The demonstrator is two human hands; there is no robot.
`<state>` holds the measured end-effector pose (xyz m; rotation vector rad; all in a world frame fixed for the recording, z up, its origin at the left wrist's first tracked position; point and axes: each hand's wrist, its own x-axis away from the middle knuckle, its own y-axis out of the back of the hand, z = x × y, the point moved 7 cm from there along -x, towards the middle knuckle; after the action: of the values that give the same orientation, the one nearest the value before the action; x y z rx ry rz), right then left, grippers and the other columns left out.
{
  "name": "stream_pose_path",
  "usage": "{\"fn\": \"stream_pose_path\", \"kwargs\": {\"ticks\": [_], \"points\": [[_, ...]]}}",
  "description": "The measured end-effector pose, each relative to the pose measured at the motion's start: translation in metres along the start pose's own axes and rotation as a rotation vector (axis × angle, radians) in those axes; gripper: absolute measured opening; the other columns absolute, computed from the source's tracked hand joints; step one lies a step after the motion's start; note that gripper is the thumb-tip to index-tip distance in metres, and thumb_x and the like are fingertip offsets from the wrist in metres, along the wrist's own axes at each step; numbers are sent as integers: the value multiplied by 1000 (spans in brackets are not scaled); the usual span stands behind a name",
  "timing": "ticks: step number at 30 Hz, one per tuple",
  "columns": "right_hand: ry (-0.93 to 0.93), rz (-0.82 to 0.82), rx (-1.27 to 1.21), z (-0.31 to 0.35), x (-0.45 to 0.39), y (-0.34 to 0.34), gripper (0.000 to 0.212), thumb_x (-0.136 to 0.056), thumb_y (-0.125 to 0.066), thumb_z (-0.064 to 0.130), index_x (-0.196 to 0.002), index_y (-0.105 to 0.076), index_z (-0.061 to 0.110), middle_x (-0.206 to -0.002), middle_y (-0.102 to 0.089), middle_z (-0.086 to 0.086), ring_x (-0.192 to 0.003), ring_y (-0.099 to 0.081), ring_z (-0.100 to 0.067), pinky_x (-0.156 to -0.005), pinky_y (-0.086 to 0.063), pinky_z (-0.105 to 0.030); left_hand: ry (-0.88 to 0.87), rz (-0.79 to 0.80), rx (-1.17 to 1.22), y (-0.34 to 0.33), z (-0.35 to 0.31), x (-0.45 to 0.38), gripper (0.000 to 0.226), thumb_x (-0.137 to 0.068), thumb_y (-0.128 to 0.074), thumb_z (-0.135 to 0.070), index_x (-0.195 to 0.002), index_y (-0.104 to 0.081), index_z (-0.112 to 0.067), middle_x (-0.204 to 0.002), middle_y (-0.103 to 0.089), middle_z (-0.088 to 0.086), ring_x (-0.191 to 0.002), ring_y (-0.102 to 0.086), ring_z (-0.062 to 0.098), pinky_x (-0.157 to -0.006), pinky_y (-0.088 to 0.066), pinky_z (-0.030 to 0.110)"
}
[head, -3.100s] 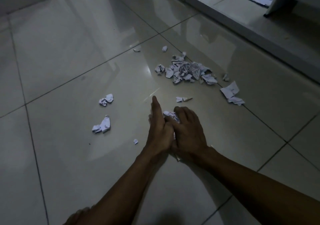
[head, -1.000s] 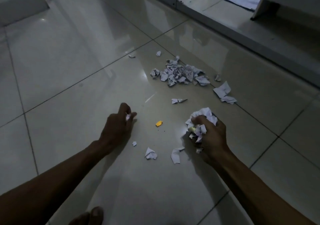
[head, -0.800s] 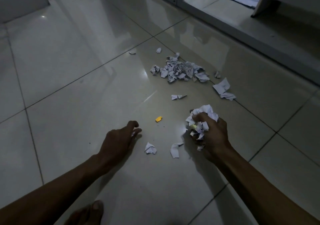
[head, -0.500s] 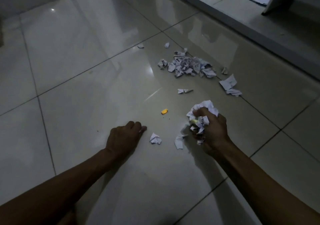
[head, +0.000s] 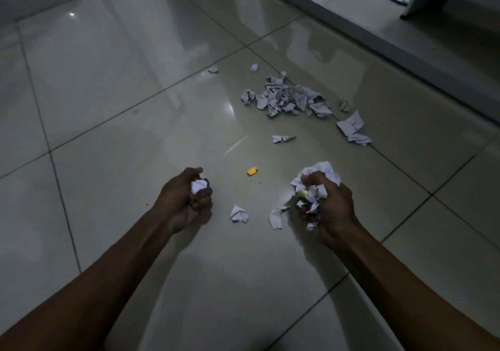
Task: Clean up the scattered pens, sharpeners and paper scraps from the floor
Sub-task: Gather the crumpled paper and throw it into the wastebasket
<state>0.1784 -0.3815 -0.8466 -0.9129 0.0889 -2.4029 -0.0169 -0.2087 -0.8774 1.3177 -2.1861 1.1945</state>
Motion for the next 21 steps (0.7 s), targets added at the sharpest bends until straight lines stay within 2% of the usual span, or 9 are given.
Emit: {"fn": "stream_pose_path", "kwargs": {"ticks": [2, 4, 8, 12, 14, 17, 19, 20, 21], "points": [[-5, 29, -43, -3, -3, 0, 26, -82, -62, 9, -58, -55, 16, -60, -49, -10, -36, -42, -15, -39, -32, -16, 191, 336, 309, -17, 5, 4, 30, -94, -36, -18, -64, -41, -17, -55, -27, -1, -43, -24, 11, -39, -32, 26], [-3, 57, -94, -6, -5, -2, 31, -83, -62, 9, -54, -57, 18, -61, -50, -8, -39, -44, -15, -41, -34, -18, 162, 445, 389, -20, 1, 6, 30, -97, -35, -19, -69, -46, -14, -62, -30, -3, -46, -31, 12, -46, -31, 30], [9, 70, -98, -10, -8, -2, 31, -80, -65, 9, -53, -59, 21, -57, -50, -5, -41, -46, -18, -50, -36, -26, 82, 600, 467, -40, -2, 15, 27, -95, -36, -22, -68, -36, -17, -65, -34, -2, -48, -34, 12, -46, -26, 27], [-40, 104, -142, -14, -10, -7, 20, -66, -73, 16, -55, -56, 19, -62, -49, -8, -50, -47, -21, -58, -36, -33, 90, 593, 518, -51, -6, 17, 25, -94, -37, -22, -71, -41, -12, -68, -39, 0, -47, -38, 11, -41, -25, 26], [-16, 116, -101, -12, -11, -8, 17, -69, -72, 14, -59, -59, 20, -62, -51, -7, -49, -49, -21, -56, -38, -30, 111, 558, 516, -45, -6, 8, 29, -95, -35, -23, -80, -50, -5, -77, -52, 6, -50, -42, 13, -45, -28, 27], [-39, 135, -180, -13, -12, -10, 22, -65, -70, 17, -48, -56, 20, -57, -48, -8, -50, -40, -18, -57, -27, -32, 140, 508, 352, -36, -10, -2, 43, -95, -26, -24, -92, -61, 2, -95, -65, 10, -65, -59, 20, -51, -38, 29], [-50, 140, -191, -14, -13, -10, 29, -70, -69, 16, -45, -54, 20, -57, -47, -7, -48, -37, -15, -56, -24, -30, 128, 420, 166, -27, -15, -7, 20, -88, -47, -16, -82, -62, -6, -74, -63, 3, -52, -57, 15, -40, -40, 25], [-47, 148, -201, -14, -13, -9, 33, -75, -67, 15, -45, -55, 20, -55, -47, -7, -48, -37, -15, -56, -22, -29, 92, 313, 74, -19, -20, -9, 7, -82, -55, -15, -77, -58, -12, -63, -55, -3, -42, -50, 10, -33, -33, 20], [-38, 155, -220, -14, -15, -9, 38, -80, -65, 12, -44, -55, 20, -54, -48, -6, -47, -37, -15, -56, -21, -30, 58, 180, -15, -12, -23, -9, 8, -82, -55, -17, -75, -52, -17, -55, -46, -6, -36, -41, 6, -30, -25, 16]]}}
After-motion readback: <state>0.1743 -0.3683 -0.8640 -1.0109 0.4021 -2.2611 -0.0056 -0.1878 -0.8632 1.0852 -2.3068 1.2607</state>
